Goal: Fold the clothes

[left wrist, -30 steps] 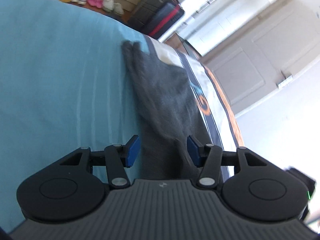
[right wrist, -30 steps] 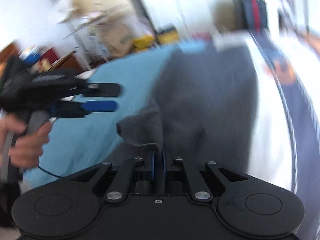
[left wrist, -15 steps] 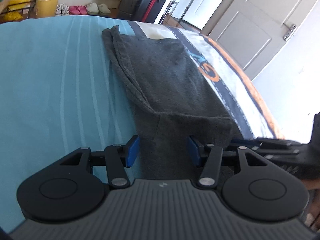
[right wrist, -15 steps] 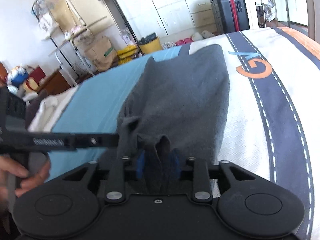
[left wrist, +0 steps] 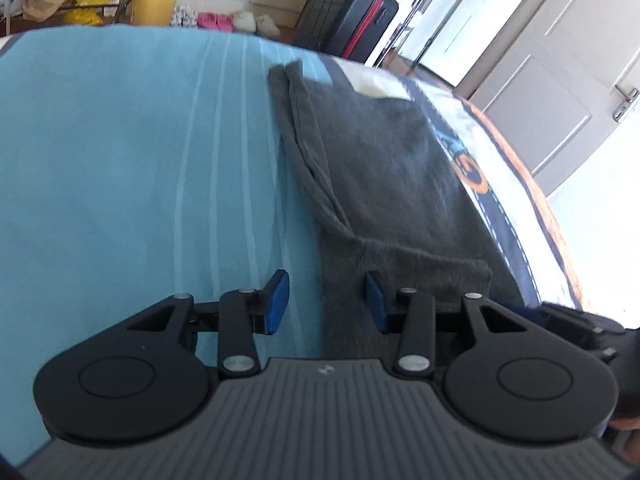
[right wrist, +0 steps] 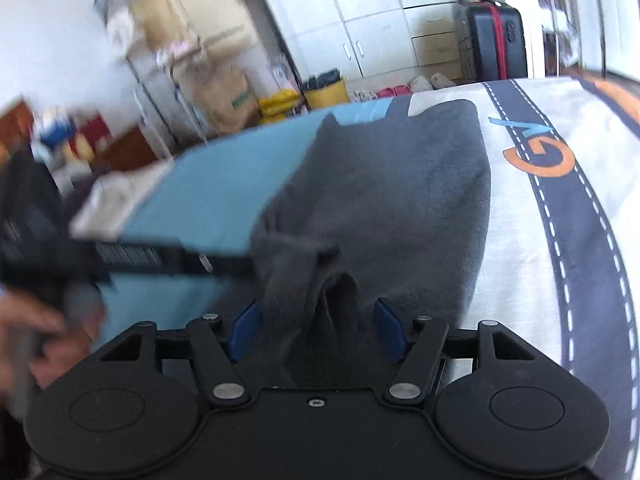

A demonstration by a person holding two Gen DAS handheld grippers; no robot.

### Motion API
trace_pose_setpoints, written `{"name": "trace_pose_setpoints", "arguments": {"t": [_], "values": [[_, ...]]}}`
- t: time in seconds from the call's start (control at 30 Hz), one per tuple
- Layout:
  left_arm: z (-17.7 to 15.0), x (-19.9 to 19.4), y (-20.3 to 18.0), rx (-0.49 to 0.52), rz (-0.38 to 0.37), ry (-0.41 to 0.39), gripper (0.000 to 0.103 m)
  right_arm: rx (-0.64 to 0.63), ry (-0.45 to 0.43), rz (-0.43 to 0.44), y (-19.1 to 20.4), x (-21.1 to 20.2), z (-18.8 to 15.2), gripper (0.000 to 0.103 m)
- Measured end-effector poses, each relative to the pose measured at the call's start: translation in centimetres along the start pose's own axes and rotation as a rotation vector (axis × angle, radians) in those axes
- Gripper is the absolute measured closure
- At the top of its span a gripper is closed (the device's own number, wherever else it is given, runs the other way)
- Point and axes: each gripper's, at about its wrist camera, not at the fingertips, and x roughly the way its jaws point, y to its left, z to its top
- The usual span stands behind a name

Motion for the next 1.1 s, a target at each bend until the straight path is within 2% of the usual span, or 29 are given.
{"name": "trace_pose_setpoints", "arguments": {"t": [0.17,0.2,0.23,0.27,0.3,0.43,0.5,0.57,0.6,0.63,0.7,0.77,0.83,0.97,1.03,1.1], "values": [[0.7,0.5,0.1,-0.006,0.003,-0.014,0.062,0.006,-0.008,0.038,0.2,1.1,-0.3,0.036],[0.8,0.7,0.1,-0.006,-0.001,-0.017,0.062,-0.019,-0.016,0.028,0.4,1.1,-0.4,0.049],[1.1,1.0,0.0,-0.012,-0.014,-0.014,0.062,-0.044,-0.024,0.018,0.6,1.2,-0.4,0.072],[1.3,1.3,0.0,-0.021,-0.03,-0.009,0.062,-0.071,-0.028,0.001,0.9,1.2,-0.5,0.08],[1.7,1.8,0.0,-0.038,-0.051,-0.001,0.062,-0.1,-0.03,-0.02,1.3,1.1,-0.6,0.083],[2.9,3.9,-0.2,-0.077,-0.1,0.038,0.062,-0.11,-0.05,0.02,1.9,0.3,-0.6,0.084],[2.8,4.8,-0.7,-0.037,-0.038,0.07,0.062,-0.128,-0.067,0.05,2.3,-0.2,-0.6,0.084],[2.6,5.1,-0.7,-0.01,0.013,0.072,0.073,-0.146,-0.08,0.085,2.6,-0.5,-0.5,0.084],[2.6,5.0,-0.5,-0.02,0.026,0.061,0.084,-0.153,-0.082,0.093,2.7,-0.4,-0.5,0.084],[2.8,4.9,-0.1,-0.033,0.048,0.049,0.087,-0.158,-0.083,0.097,2.7,-0.3,-0.5,0.084],[3.2,4.4,0.5,-0.029,0.093,0.021,0.09,-0.201,-0.067,0.06,2.7,0.3,-0.9,0.084],[3.5,4.5,1.6,-0.052,0.066,0.032,0.09,-0.241,-0.041,0.009,2.6,1.1,-1.3,0.083],[3.5,4.8,2.3,-0.098,0.037,0.038,0.09,-0.213,-0.02,0.014,1.9,1.5,-1.4,0.08],[3.5,4.4,1.8,-0.067,0.054,0.02,0.087,-0.166,-0.008,0.006,1.5,1.2,-0.9,0.075],[3.5,3.4,1.3,-0.045,0.063,-0.011,0.088,-0.18,-0.021,-0.026,1.6,0.7,-0.9,0.063],[3.4,1.9,0.8,-0.023,0.051,-0.045,0.087,-0.182,-0.039,-0.069,1.7,0.1,-0.8,0.056]]}}
